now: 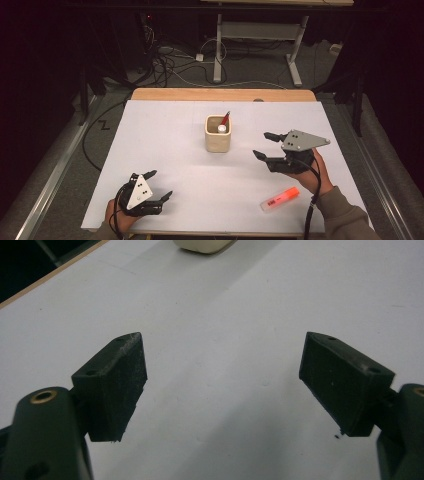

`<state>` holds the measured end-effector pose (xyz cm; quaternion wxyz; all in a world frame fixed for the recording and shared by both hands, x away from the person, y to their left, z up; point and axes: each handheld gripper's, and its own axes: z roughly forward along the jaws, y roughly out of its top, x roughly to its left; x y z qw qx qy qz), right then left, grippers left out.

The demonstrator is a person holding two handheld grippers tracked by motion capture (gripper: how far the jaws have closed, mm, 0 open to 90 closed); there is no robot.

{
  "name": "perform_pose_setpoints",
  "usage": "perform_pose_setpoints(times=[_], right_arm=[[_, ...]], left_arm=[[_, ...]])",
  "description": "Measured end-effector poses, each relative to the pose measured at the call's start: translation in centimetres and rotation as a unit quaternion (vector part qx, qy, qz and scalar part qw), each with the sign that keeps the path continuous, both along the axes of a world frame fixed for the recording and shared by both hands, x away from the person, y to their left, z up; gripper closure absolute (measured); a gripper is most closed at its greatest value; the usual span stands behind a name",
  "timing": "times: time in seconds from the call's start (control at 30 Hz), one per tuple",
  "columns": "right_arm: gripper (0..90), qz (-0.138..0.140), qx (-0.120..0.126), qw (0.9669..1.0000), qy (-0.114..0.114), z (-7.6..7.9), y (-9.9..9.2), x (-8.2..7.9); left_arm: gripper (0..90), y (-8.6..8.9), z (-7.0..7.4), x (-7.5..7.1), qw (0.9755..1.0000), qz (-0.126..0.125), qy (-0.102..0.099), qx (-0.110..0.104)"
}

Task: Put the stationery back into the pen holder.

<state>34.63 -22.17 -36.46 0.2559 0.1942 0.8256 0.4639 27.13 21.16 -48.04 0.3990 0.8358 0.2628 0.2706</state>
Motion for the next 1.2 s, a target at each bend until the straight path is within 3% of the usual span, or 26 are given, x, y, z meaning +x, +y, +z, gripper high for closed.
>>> perform_pose_setpoints(times=[0.17, 0.3, 0.47, 0.67, 0.9, 1.0, 1.1, 1.2], right_arm=[[30.2, 0.008, 0.002, 0.9998, 0.016, -0.7, -1.1, -0.7], [26.6, 0.006, -0.010, 0.9999, 0.013, -1.4, -1.6, -1.5], [25.8, 0.023, -0.023, 0.9986, 0.042, -2.5, -2.4, -2.2], [26.2, 0.049, -0.088, 0.9925, 0.069, -3.9, -2.9, -3.1], [28.2, 0.087, -0.154, 0.9796, 0.094, -4.4, -3.1, -4.0], [28.9, 0.110, -0.185, 0.9711, 0.103, -4.6, -2.9, -4.3], [28.4, 0.126, -0.227, 0.9589, 0.114, -5.0, -2.5, -4.4], [27.1, 0.144, -0.270, 0.9432, 0.128, -5.5, -2.0, -4.5]], left_arm=[[18.5, 0.0, 0.0, 0.0, 1.0000, 0.001, 0.001, 0.003], [18.4, 0.1, -0.1, 0.1, 1.0000, 0.001, 0.002, 0.004], [18.4, -0.1, -0.1, 0.1, 0.9999, 0.000, 0.002, 0.012], [18.4, -0.1, -0.1, 0.0, 0.9999, 0.000, 0.001, 0.013], [18.4, -0.2, -0.2, 0.1, 0.9999, -0.001, 0.003, 0.015], [18.4, -0.2, -0.2, 0.1, 0.9999, -0.001, 0.004, 0.016], [18.4, -0.3, -0.2, 0.1, 0.9998, -0.003, 0.005, 0.017], [18.4, -0.3, -0.3, 0.1, 0.9998, -0.004, 0.006, 0.020]])
